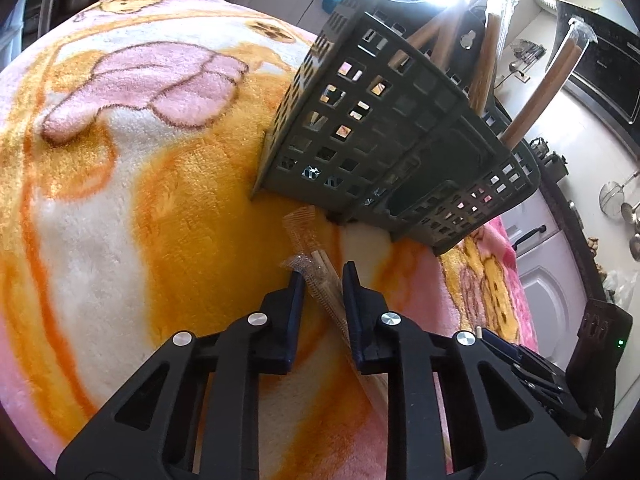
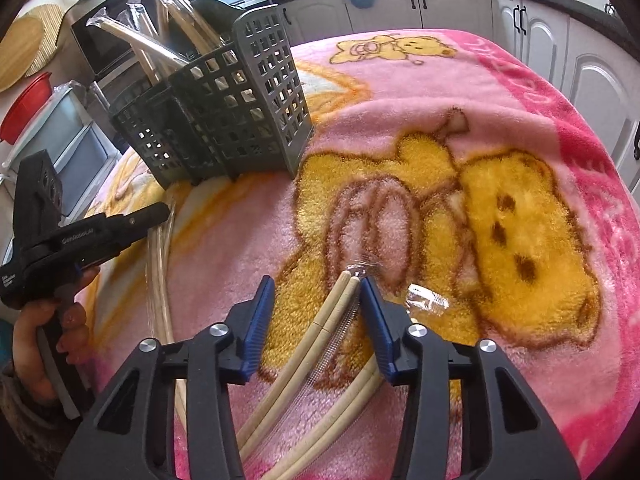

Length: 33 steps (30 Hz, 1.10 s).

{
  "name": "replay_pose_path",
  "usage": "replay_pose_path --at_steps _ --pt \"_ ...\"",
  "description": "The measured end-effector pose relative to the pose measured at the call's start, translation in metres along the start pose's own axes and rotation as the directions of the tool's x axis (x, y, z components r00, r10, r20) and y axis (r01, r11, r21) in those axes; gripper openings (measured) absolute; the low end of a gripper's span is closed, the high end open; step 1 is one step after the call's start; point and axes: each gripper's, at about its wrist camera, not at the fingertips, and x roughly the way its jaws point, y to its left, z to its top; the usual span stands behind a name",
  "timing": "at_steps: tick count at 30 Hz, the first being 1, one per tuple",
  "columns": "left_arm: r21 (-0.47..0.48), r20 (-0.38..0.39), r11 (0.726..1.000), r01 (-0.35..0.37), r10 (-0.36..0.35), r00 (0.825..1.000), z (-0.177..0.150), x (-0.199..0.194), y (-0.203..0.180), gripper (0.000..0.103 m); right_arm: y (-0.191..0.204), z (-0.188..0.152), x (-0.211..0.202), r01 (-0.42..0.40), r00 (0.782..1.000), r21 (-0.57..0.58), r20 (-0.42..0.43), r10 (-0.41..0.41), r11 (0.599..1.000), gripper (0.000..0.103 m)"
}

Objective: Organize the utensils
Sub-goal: 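Close the left tool on a chopstick bundle while the right tool grasps another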

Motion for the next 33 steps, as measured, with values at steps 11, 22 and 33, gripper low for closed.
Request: replay_pose_path --at_steps 11,22,33 --pt "-0.038 0.043 0.999 0.034 -0.032 0.999 0.0 -0.017 0.012 0.011 -0.002 0.006 0.006 0.018 1.0 -0.023 0.001 -0.018 1.0 0.019" --pt "-0.009 0.117 0.998 0.062 -0.06 0.991 0.004 -0.048 0.001 0.011 0.005 0.016 0.006 -0.136 0.991 0.017 0.013 0.136 0.991 0.012" --pt "0.021 0.157 0.996 0.091 -0.093 0.983 0.009 -0.067 -0.011 0.01 0.038 0.03 -0.025 -0.204 0.973 -0.091 0.09 0.212 0.975 0.011"
